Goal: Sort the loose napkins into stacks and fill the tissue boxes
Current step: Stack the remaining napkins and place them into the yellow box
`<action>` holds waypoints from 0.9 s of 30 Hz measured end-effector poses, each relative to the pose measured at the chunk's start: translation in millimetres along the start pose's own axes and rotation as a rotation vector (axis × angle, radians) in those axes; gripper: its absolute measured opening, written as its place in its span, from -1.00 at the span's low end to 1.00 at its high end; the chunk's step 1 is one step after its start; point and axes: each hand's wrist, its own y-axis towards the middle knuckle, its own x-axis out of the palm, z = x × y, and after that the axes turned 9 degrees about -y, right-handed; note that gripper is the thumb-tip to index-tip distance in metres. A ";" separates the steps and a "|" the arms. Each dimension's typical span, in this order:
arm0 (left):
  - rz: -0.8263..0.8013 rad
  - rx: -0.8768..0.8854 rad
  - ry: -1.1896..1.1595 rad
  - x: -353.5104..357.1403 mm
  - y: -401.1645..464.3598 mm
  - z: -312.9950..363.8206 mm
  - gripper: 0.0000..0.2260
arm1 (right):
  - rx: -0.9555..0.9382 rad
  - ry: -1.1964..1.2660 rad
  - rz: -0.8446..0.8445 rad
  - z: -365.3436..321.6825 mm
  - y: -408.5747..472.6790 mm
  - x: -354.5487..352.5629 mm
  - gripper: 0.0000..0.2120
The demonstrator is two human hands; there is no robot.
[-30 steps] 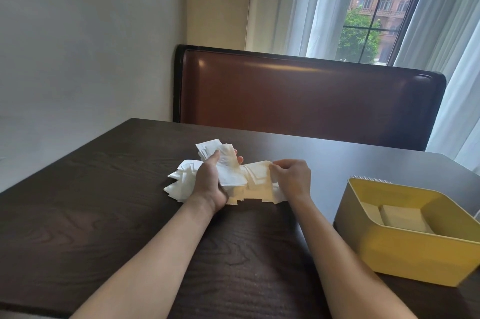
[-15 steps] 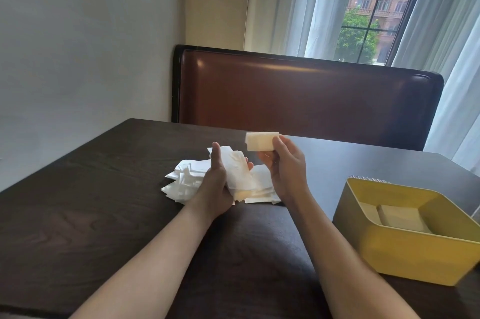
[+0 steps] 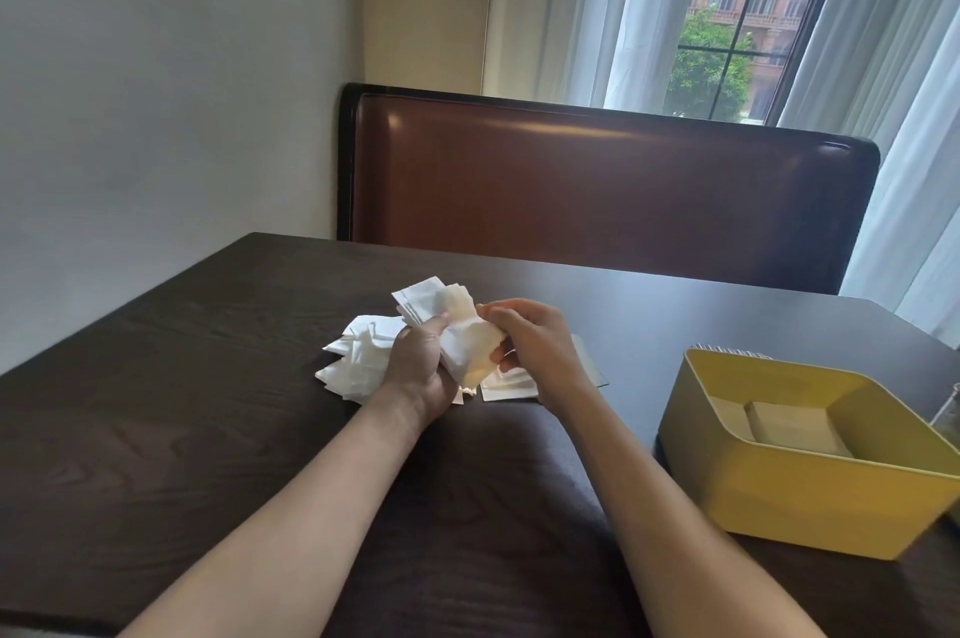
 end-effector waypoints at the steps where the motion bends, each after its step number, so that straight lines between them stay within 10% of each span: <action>1: 0.001 0.009 -0.009 -0.2 0.2 1.5 -0.74 | -0.006 -0.021 0.077 3.3 2.5 -1.8 -0.87; 5: -0.004 0.016 -0.039 -1.3 -1.6 9.4 -0.77 | 0.019 -0.598 0.325 25.6 16.5 -15.3 -0.74; 10: -0.024 0.019 -0.027 -0.3 -3.9 14.8 -0.75 | 0.129 -1.003 0.163 39.8 23.2 -16.7 -0.59; 20: 0.006 -0.094 -0.076 -1.4 -3.2 17.3 -0.68 | -0.060 -0.380 0.417 23.2 20.2 -24.8 -0.86; 27: 0.005 -0.065 -0.066 1.0 -3.3 16.1 -0.78 | 0.078 0.021 0.305 19.3 18.3 -22.0 -0.88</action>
